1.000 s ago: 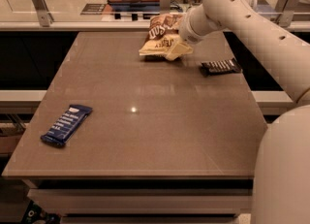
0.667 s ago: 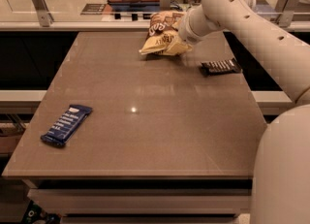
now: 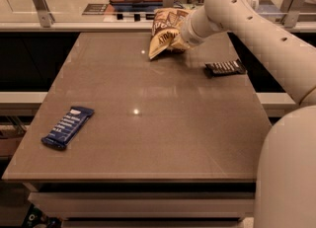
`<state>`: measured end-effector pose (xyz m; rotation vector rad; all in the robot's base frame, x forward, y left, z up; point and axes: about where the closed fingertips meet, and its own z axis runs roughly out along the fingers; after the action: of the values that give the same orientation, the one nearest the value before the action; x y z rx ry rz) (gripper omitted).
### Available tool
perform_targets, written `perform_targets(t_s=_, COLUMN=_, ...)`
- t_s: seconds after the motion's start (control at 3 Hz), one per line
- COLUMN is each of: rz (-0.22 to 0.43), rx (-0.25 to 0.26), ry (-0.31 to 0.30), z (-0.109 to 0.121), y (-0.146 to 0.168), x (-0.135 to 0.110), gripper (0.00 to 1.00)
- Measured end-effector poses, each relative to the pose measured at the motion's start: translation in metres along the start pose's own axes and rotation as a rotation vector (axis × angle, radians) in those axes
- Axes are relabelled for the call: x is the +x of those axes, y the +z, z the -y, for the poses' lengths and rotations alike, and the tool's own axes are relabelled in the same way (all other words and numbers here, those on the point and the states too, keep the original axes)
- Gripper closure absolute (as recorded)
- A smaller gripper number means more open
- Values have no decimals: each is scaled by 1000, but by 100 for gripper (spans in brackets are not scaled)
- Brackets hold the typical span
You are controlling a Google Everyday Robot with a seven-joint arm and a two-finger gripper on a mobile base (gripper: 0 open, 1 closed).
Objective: Move brown chip bag near rxbar blueberry
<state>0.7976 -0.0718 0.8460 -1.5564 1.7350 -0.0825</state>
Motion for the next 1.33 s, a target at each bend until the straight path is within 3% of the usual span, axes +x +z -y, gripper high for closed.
perform_targets(t_s=0.67, rz=24, rx=-27, ry=-13, z=-1, y=-6, x=-12, gripper=100)
perform_targets(t_s=1.0, rz=59, rx=-61, ry=-37, z=-4, y=-21, x=-30, gripper=100)
perform_targets(t_s=1.33, rz=79, rx=-62, ry=-48, z=-9, y=-48, x=-44, gripper=100)
